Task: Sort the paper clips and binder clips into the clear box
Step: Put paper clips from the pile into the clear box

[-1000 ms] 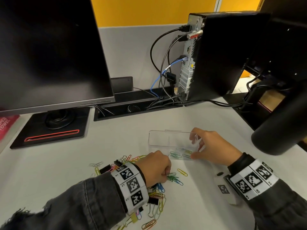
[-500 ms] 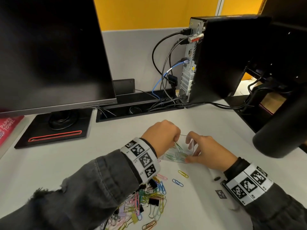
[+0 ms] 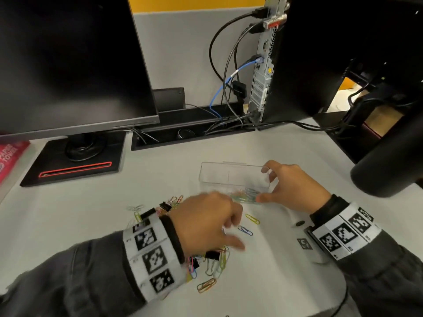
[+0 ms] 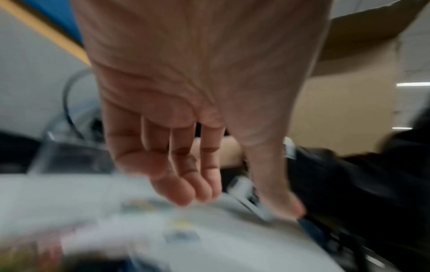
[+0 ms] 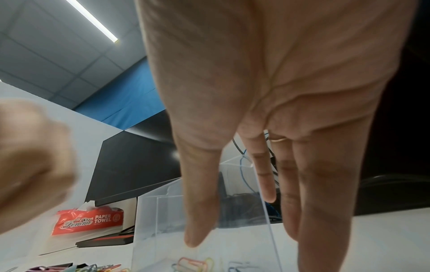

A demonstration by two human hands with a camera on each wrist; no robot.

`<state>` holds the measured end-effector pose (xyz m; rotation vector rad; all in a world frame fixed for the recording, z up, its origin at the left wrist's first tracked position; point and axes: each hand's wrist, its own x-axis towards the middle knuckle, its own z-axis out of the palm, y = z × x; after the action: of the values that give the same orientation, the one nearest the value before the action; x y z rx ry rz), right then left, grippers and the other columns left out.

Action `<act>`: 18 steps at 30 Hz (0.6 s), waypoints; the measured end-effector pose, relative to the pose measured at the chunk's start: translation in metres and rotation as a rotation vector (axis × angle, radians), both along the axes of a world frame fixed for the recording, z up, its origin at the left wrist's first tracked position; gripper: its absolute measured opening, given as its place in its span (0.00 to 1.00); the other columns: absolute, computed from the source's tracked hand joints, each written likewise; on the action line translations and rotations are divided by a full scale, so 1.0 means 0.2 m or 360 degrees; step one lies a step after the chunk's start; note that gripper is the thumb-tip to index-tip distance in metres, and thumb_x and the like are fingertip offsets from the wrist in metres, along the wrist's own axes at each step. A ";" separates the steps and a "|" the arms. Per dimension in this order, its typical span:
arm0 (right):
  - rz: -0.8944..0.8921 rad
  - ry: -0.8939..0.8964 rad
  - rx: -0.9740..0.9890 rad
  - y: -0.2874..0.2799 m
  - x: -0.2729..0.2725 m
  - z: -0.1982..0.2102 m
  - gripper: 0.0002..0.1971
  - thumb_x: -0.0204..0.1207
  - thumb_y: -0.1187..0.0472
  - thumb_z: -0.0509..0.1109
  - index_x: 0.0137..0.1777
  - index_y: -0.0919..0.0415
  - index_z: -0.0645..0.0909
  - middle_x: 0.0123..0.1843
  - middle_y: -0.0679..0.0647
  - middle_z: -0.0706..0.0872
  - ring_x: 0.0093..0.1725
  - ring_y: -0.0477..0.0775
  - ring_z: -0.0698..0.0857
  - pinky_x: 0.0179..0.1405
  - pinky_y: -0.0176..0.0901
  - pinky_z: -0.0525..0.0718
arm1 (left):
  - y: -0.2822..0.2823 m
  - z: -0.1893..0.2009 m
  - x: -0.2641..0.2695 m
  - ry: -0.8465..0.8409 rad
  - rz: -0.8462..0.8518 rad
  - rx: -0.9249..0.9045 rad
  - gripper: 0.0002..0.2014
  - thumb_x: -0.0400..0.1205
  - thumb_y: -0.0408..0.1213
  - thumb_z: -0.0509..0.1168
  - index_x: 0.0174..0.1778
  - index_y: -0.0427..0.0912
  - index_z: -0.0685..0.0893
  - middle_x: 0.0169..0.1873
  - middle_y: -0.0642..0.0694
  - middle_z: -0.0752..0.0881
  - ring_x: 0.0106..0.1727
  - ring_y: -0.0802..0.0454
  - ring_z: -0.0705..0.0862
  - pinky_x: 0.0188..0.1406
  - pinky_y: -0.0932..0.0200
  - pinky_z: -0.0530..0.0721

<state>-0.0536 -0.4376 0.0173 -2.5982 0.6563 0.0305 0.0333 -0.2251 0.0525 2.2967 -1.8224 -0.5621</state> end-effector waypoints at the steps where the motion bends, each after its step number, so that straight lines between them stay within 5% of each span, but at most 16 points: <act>1: 0.0001 0.0006 -0.0003 0.00 0.00 0.00 0.32 0.60 0.43 0.81 0.60 0.48 0.73 0.51 0.48 0.83 0.42 0.48 0.82 0.47 0.44 0.83 | 0.03 -0.02 -0.06 -0.0032 -0.0096 0.0128 0.24 0.67 0.66 0.71 0.49 0.53 0.77 0.45 0.57 0.81 0.43 0.55 0.81 0.39 0.57 0.79; 6: 0.0004 -0.0003 -0.0013 0.00 -0.01 0.01 0.29 0.61 0.44 0.81 0.59 0.49 0.74 0.49 0.48 0.83 0.38 0.44 0.80 0.43 0.43 0.82 | 0.13 -0.13 -0.19 -0.0081 -0.0395 0.0334 0.30 0.64 0.63 0.75 0.50 0.53 0.68 0.47 0.54 0.70 0.45 0.51 0.73 0.27 0.56 0.57; 13: 0.0009 0.0001 -0.0034 0.00 -0.01 0.02 0.28 0.63 0.46 0.81 0.60 0.50 0.74 0.48 0.48 0.83 0.37 0.41 0.78 0.42 0.41 0.80 | 0.16 -0.23 -0.16 -0.0113 -0.0330 0.0335 0.32 0.62 0.65 0.75 0.49 0.50 0.68 0.46 0.52 0.68 0.44 0.55 0.65 0.28 0.55 0.57; 18: 0.0009 -0.0003 -0.0043 0.00 -0.01 0.02 0.27 0.63 0.47 0.81 0.60 0.51 0.74 0.46 0.47 0.83 0.37 0.41 0.78 0.42 0.43 0.82 | 0.12 -0.20 -0.07 -0.0267 -0.0017 0.0228 0.24 0.70 0.56 0.73 0.53 0.52 0.70 0.52 0.53 0.72 0.51 0.54 0.71 0.35 0.57 0.67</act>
<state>-0.0550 -0.4374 0.0204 -2.6260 0.6527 0.0209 0.0190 -0.2016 0.0124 2.4983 -1.9275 -0.5329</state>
